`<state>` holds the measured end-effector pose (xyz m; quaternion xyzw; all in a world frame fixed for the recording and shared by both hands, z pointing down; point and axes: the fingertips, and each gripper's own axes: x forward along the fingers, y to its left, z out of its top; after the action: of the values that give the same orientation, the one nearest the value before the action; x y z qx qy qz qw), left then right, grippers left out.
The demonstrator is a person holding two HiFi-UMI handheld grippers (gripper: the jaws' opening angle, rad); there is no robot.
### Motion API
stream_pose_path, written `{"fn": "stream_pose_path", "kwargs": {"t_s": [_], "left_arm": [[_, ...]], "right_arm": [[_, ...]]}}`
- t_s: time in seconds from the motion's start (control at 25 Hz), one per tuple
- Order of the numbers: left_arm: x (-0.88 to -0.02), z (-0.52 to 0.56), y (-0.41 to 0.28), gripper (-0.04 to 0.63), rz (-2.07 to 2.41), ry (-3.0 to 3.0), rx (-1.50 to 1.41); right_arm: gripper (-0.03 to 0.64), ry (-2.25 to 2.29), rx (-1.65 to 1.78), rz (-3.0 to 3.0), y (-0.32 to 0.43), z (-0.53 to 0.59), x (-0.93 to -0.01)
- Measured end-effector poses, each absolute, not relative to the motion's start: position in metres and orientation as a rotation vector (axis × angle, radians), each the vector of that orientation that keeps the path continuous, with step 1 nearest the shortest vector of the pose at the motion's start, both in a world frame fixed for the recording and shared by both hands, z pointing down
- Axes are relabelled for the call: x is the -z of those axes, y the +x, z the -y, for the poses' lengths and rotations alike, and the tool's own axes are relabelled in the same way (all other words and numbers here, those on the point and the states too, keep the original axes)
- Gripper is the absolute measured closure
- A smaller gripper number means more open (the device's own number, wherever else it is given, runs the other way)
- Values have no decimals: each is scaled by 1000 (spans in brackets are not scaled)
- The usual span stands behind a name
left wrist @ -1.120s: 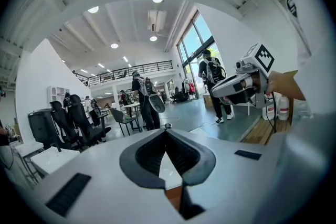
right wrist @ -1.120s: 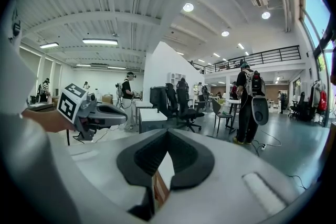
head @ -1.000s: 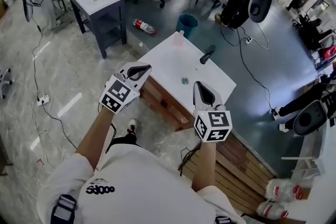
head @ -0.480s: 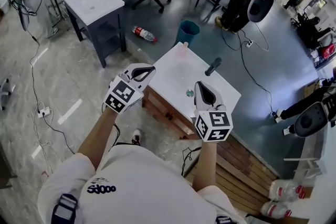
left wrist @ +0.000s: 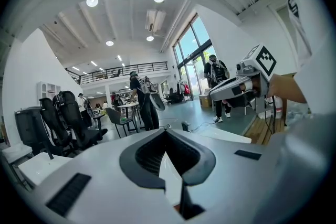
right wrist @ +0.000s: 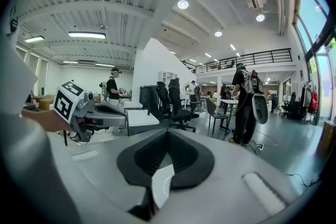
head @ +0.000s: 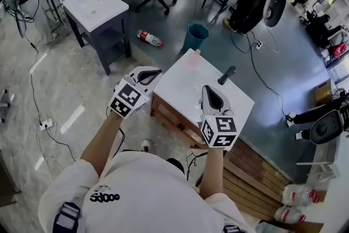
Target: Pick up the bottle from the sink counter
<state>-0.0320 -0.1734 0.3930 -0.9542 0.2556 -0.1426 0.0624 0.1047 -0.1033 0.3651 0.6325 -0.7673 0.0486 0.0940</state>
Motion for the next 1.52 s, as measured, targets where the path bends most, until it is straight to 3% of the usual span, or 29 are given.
{"fn": "stream_pose_path", "kwargs": {"t_s": [0.68, 1.52], "left_arm": [[-414, 213, -33, 589, -769, -2925, 435], [-444, 287, 20, 589, -791, -2977, 518]], "right_arm": [[606, 1929, -105, 2192, 112, 134, -378], [606, 1865, -203, 2190, 176, 244, -414]]}}
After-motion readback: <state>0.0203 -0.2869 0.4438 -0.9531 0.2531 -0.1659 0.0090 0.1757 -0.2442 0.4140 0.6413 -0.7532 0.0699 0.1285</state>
